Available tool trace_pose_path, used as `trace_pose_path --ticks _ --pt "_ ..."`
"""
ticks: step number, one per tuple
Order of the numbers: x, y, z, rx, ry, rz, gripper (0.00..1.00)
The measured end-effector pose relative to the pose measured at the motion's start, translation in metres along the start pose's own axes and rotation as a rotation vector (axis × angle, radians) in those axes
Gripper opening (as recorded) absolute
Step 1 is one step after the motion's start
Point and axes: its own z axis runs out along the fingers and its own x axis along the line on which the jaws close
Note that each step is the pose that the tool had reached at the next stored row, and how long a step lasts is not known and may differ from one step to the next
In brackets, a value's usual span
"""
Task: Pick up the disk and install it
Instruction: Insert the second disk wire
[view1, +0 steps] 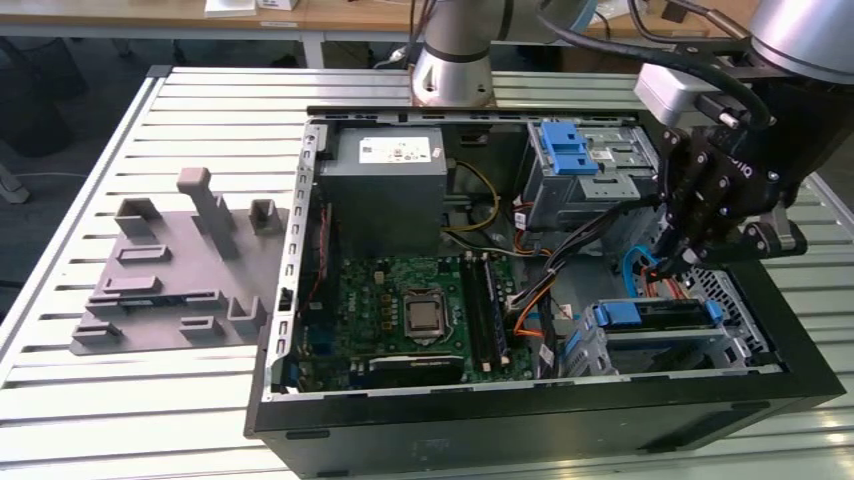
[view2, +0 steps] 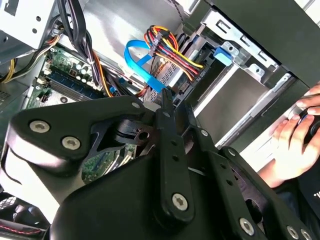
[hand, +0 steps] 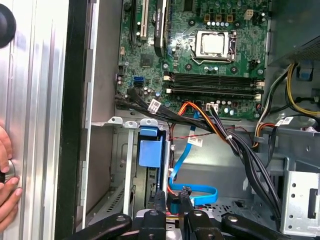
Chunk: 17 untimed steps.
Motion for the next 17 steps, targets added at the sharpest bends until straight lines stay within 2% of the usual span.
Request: trace_pose_path --ticks 13,15,16,17 --pt "-0.0017 0.0 0.0081 0.0003 -0.0001 -0.005 0.25" --pt "-0.0018 0.0 0.0092 0.0004 -0.0001 -0.005 0.24" --pt "-0.0018 0.0 0.0096 0.0004 -0.0006 -0.005 0.17" --pt "-0.0018 0.0 0.0101 0.0005 -0.0014 -0.005 0.17"
